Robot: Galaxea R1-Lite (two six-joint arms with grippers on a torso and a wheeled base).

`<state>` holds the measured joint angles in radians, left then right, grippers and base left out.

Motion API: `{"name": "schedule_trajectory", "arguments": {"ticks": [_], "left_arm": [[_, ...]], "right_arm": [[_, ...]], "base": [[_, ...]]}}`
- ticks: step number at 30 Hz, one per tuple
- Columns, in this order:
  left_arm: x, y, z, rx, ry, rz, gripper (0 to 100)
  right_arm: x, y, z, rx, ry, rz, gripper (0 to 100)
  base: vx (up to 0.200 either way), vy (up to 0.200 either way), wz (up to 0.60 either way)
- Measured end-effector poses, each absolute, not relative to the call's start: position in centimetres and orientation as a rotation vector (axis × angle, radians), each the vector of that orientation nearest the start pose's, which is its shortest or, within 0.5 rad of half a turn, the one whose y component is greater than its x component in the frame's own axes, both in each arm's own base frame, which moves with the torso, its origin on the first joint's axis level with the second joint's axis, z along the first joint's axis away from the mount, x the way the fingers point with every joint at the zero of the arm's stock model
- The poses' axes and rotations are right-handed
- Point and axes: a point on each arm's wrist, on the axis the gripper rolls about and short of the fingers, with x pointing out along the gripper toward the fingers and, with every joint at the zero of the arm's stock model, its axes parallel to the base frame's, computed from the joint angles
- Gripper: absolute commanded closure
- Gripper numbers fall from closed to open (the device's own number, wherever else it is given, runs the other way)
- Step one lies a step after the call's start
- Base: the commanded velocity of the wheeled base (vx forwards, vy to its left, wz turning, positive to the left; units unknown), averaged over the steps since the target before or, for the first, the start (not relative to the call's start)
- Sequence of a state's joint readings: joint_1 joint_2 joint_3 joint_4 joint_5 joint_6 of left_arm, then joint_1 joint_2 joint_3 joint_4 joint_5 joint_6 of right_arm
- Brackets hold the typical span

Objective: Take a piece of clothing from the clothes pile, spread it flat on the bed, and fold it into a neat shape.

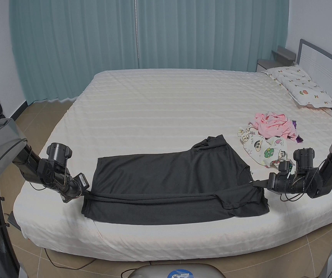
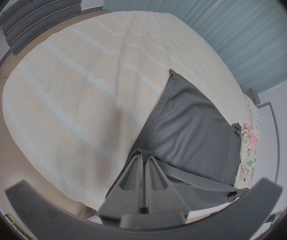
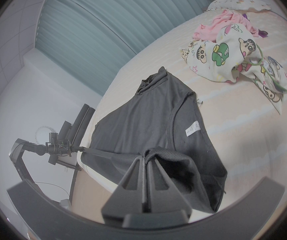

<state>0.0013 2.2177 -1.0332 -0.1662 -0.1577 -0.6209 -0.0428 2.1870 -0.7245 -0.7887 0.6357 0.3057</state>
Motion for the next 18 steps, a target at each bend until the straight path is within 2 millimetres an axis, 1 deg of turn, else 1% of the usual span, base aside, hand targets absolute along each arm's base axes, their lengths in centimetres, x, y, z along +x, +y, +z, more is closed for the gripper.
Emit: {"name": "schedule_trajectory", "arguments": {"ticks": [4, 11, 16, 17, 18], "left_arm": [[37.0, -0.3, 1.8, -0.645, 1.044, 0.183, 100], [37.5, -0.3, 2.0, -0.649, 1.032, 0.181, 100], [38.2, -0.2, 2.0, -0.670, 1.015, 0.188, 100], [38.4, -0.2, 1.9, -0.672, 1.014, 0.188, 100], [38.5, -0.2, 1.9, -0.673, 1.014, 0.188, 100]], "right_arm": [[34.8, -0.2, 2.0, 0.499, 0.679, 0.478, 100], [35.0, -0.3, 1.2, 0.503, 0.689, 0.470, 100], [35.3, -0.2, 0.6, 0.507, 0.703, 0.467, 100], [35.4, -0.2, 0.4, 0.507, 0.706, 0.466, 0], [35.5, -0.2, 0.3, 0.507, 0.707, 0.463, 0]], "base": [[0.000, 0.000, 0.00], [0.000, 0.000, 0.00], [0.000, 0.000, 0.00], [0.000, 0.000, 0.00], [0.000, 0.000, 0.00]]}}
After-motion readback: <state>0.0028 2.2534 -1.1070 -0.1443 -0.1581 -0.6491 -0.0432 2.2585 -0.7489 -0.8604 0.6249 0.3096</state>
